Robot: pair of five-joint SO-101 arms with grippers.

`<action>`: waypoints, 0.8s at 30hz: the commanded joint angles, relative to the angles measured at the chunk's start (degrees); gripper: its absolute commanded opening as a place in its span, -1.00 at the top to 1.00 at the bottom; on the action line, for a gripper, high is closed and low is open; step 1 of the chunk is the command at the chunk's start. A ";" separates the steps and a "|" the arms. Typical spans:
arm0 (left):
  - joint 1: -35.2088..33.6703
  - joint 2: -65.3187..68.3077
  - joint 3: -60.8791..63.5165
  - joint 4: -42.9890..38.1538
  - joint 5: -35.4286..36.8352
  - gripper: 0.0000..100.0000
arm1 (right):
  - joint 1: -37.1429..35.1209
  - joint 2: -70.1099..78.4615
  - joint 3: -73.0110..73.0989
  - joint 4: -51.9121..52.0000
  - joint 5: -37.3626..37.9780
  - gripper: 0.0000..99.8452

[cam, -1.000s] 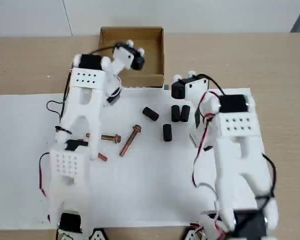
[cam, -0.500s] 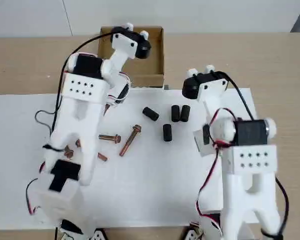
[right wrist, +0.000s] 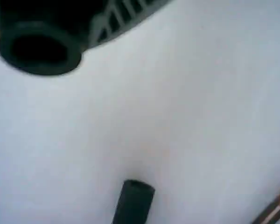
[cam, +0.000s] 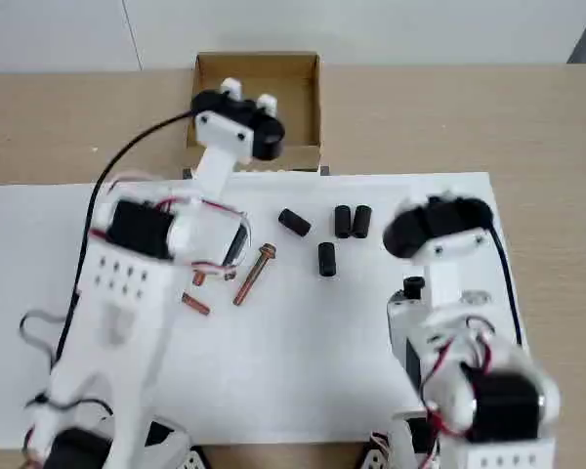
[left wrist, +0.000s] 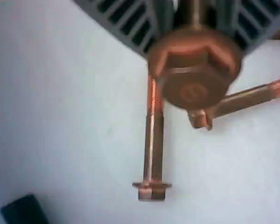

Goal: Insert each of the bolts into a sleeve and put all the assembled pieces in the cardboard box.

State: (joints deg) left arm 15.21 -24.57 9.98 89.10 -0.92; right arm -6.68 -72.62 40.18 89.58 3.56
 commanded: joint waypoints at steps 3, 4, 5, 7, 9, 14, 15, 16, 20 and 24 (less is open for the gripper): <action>0.18 -13.71 13.49 -10.99 8.62 0.99 | 0.31 -10.24 9.49 -7.16 -4.66 0.99; 0.18 -15.47 15.52 -12.48 10.81 0.99 | 0.22 -11.38 11.08 -8.48 -5.36 0.99; 0.18 -17.14 17.54 -14.15 13.10 0.99 | 0.22 -12.26 12.57 -9.80 -5.71 0.99; 0.09 -20.31 21.41 -17.23 16.97 0.99 | -0.84 -14.29 16.00 -12.62 -5.98 0.99; 0.09 -23.65 25.19 -20.40 19.96 0.99 | -3.21 -15.78 18.81 -15.08 -6.07 0.99; 0.18 -32.53 34.15 -27.69 24.97 0.99 | -10.33 -20.53 27.60 -25.63 -6.15 0.99; 0.26 -34.46 35.91 -29.36 26.02 0.99 | -11.65 -21.58 29.36 -28.00 -6.15 0.99; 0.26 -36.57 37.76 -31.38 27.43 0.99 | -13.05 -22.81 31.12 -30.11 -6.15 0.99; 0.26 -44.75 45.67 -40.18 33.23 0.99 | -18.77 -27.03 36.48 -34.33 -5.98 0.99; 0.35 -52.48 52.79 -46.15 34.11 0.99 | -23.60 -30.29 39.74 -34.68 -5.80 0.99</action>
State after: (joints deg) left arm 15.21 -71.34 60.00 47.78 32.40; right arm -27.43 -100.92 79.30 56.70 -1.98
